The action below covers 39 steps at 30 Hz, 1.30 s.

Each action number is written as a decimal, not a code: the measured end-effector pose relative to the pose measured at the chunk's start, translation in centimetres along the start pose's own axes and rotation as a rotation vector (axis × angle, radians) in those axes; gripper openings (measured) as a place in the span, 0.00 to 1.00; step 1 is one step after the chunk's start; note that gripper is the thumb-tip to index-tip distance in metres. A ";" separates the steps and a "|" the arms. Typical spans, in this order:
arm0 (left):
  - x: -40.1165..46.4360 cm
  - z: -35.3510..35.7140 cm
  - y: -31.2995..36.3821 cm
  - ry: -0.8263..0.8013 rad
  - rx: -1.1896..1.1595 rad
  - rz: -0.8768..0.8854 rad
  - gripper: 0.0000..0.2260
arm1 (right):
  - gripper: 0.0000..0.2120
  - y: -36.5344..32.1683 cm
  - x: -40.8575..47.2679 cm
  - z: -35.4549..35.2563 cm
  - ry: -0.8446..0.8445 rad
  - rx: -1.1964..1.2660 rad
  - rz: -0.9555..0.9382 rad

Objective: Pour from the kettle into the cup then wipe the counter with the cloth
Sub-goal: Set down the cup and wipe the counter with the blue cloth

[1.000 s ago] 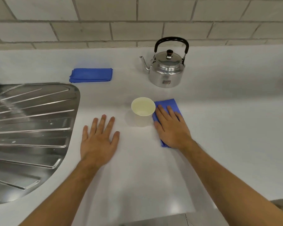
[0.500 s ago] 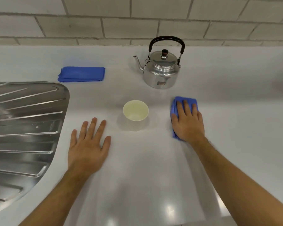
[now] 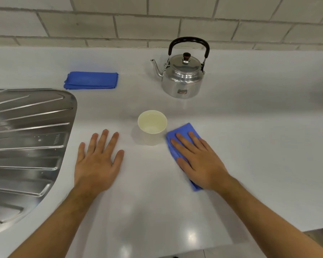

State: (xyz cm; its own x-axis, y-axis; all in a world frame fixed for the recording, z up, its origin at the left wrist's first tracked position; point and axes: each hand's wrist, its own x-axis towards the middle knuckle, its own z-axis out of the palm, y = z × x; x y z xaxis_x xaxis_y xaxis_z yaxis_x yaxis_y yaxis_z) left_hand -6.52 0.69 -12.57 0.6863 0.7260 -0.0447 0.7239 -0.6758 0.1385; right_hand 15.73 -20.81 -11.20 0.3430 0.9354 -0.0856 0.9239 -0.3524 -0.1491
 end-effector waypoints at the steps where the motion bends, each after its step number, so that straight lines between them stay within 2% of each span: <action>1: 0.0 0.0 0.0 -0.001 -0.003 0.001 0.29 | 0.26 0.9 -1.2 -0.1 -0.006 0.006 -0.040; 3: 0.0 0.0 0.0 0.001 -0.008 0.002 0.28 | 0.26 3.0 -1.9 -0.5 0.005 0.009 -0.050; 9: -0.1 0.0 0.2 0.010 -0.008 -0.009 0.29 | 0.26 8.4 4.6 -1.4 0.101 -0.050 0.129; 14: 0.0 0.0 0.1 -0.002 -0.004 -0.003 0.29 | 0.28 11.9 10.0 -2.5 0.019 -0.002 0.234; 20: 0.0 -0.2 0.1 -0.018 -0.009 -0.001 0.28 | 0.26 11.2 6.3 -1.8 0.072 -0.050 0.250; 26: 0.0 0.0 0.1 0.002 -0.007 0.009 0.30 | 0.31 5.5 -3.7 -0.1 0.085 -0.053 0.414; 30: -0.1 -0.2 0.1 0.012 -0.067 0.030 0.29 | 0.32 -1.1 -5.7 0.7 0.082 -0.071 0.493; 32: -0.2 -0.4 0.0 0.043 -0.169 0.041 0.28 | 0.30 -4.7 -5.7 1.3 0.079 -0.067 0.487; 36: -0.8 -1.2 -1.0 0.148 -0.538 0.046 0.21 | 0.31 -12.3 -4.6 2.3 0.080 -0.008 0.425; 39: -1.7 -1.9 -2.1 0.143 -0.660 0.085 0.19 | 0.31 -17.5 -2.8 3.0 0.067 0.037 0.360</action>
State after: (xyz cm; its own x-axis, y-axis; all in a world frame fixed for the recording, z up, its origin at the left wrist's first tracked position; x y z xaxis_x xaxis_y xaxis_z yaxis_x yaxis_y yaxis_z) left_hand -9.37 1.09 -10.94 0.6901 0.7140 0.1186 0.4419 -0.5454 0.7122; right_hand -1.87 -17.33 -11.34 0.6563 0.7508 -0.0749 0.7358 -0.6588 -0.1567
